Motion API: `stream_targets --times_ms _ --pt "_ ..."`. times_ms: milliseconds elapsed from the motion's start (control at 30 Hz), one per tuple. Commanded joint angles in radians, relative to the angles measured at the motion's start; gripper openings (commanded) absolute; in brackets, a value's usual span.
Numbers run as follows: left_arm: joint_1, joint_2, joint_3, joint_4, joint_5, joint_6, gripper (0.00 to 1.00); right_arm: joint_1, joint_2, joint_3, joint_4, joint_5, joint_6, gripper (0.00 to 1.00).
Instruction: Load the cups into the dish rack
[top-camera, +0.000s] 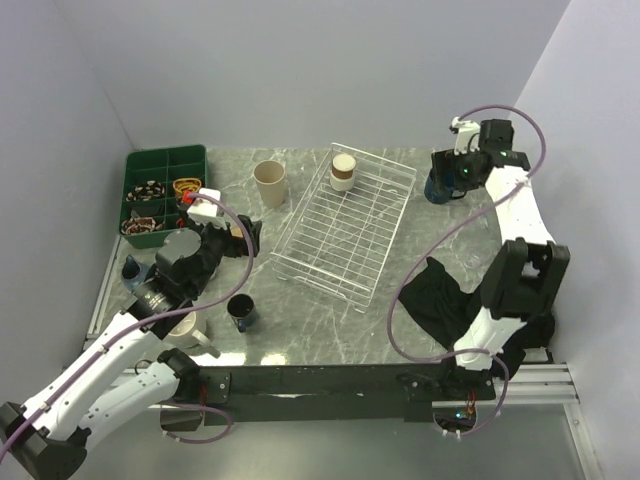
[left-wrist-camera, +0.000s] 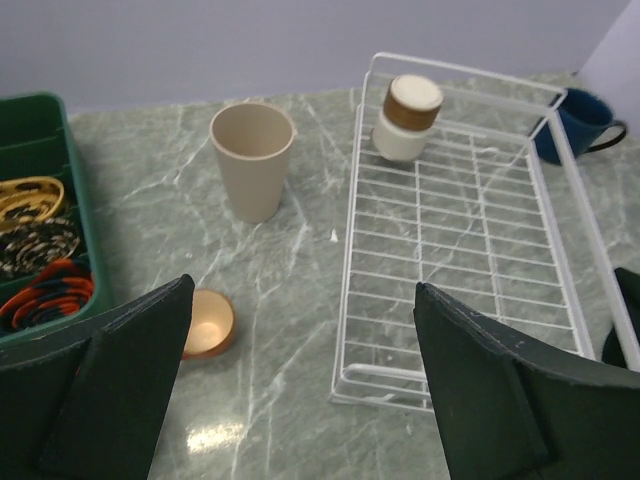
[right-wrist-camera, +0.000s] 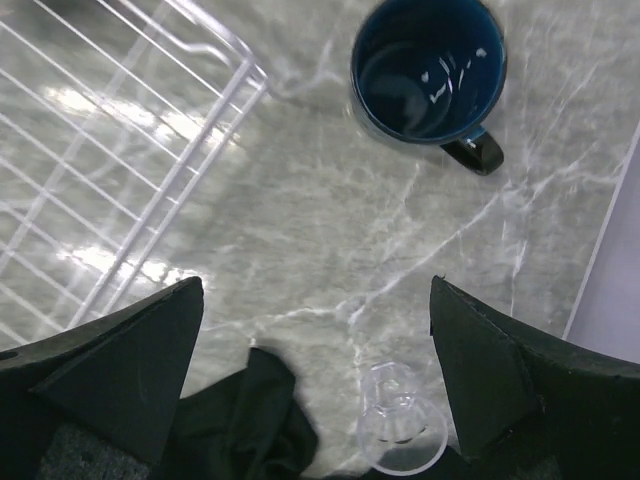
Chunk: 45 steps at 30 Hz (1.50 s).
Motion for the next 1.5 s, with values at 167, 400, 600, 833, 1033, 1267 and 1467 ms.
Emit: stream_targets --times_ms 167,400,600,833,1033,1267,1467 --pt "0.003 -0.007 0.014 -0.034 -0.054 0.03 0.96 0.065 0.226 0.21 -0.064 0.164 -0.064 0.92" --pt "0.003 0.001 0.016 -0.038 -0.054 0.025 0.96 0.076 0.358 0.373 -0.088 0.209 -0.087 0.8" --pt "0.005 0.01 0.017 -0.043 -0.058 0.024 0.96 0.076 0.456 0.483 -0.112 0.189 -0.08 0.62" --pt "0.014 0.025 0.02 -0.041 -0.043 0.021 0.96 0.076 0.559 0.595 -0.14 0.17 -0.086 0.6" --pt "0.028 0.044 0.02 -0.041 -0.026 0.016 0.96 0.076 0.633 0.641 -0.147 0.177 -0.087 0.55" --pt "0.042 0.061 0.022 -0.041 -0.005 0.01 0.96 0.074 0.677 0.651 -0.15 0.172 -0.095 0.42" --pt "0.054 0.065 0.023 -0.037 0.017 0.002 0.96 0.067 0.654 0.594 -0.123 0.144 -0.094 0.21"
